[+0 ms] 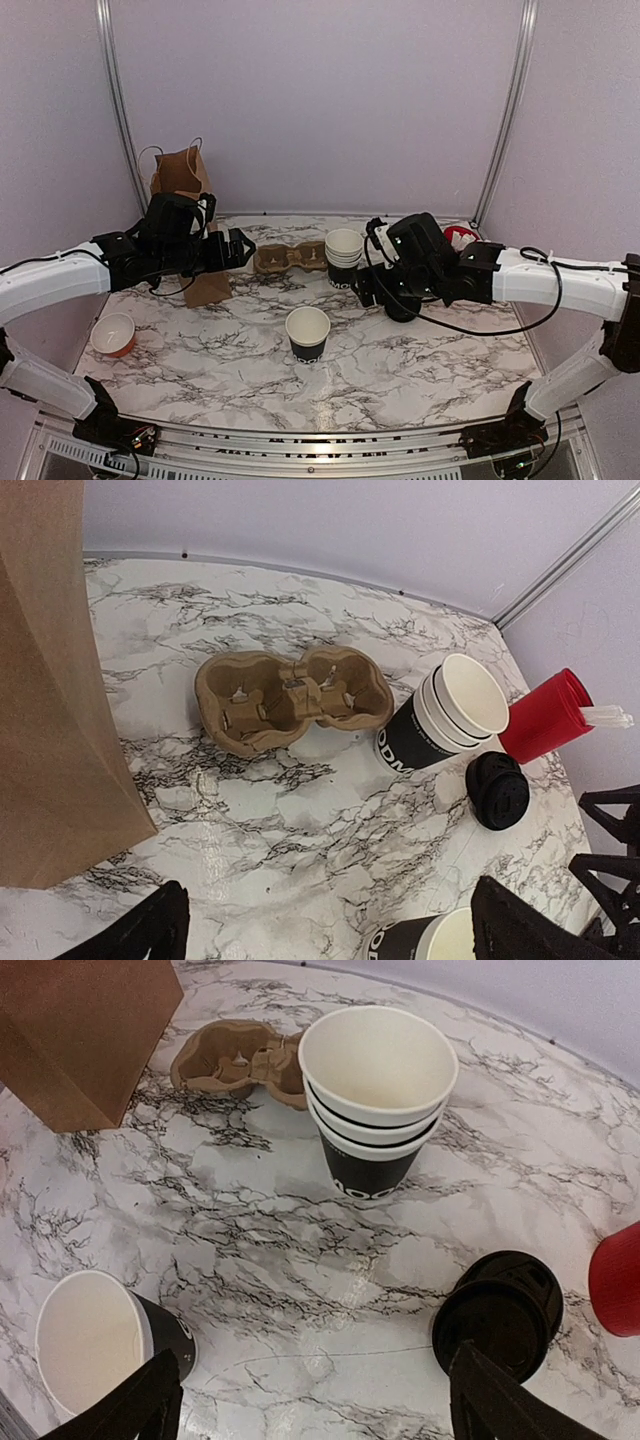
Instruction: Pack the takeout coffee
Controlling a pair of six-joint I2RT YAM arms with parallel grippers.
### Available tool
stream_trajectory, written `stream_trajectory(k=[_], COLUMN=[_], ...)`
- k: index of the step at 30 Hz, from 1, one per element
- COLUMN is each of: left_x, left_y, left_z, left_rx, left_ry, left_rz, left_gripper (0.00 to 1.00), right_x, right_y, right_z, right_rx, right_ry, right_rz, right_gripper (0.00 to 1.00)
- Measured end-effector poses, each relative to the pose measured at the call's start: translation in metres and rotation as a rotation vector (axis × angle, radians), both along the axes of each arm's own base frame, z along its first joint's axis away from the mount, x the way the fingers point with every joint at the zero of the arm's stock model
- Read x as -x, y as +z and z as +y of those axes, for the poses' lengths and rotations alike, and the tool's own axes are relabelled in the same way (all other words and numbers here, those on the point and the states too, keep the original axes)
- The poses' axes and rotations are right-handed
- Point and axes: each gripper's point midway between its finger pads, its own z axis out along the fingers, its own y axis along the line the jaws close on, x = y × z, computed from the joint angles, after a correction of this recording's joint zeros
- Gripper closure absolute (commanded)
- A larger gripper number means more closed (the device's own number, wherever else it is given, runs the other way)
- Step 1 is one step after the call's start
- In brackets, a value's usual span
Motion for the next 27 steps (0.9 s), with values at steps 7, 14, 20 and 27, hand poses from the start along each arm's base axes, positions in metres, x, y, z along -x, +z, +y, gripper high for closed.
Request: stream_trajectory(k=[7, 14, 20, 27], left_x=[0.000, 0.000, 0.001, 0.002], left_y=[-0.001, -0.001, -0.003, -0.007], left_z=[0.001, 0.001, 0.001, 0.003], left_rx=[-0.002, -0.002, -0.005, -0.011], left_ry=[0.004, 0.004, 0.004, 0.006], left_rz=[0.000, 0.000, 0.003, 0.009], left_gripper=[0.01, 0.01, 0.01, 0.01], right_x=[-0.010, -0.024, -0.029, -0.028], right_y=[-0.011, -0.031, -0.057, -0.081], right_z=[-0.029, -0.056, -0.064, -0.065], right_rx=[0.039, 0.101, 0.170, 0.227], right_ry=[-0.064, -0.115, -0.114, -0.100], right_rz=[0.006, 0.035, 0.081, 0.125], right_gripper=[0.10, 0.11, 0.11, 0.12])
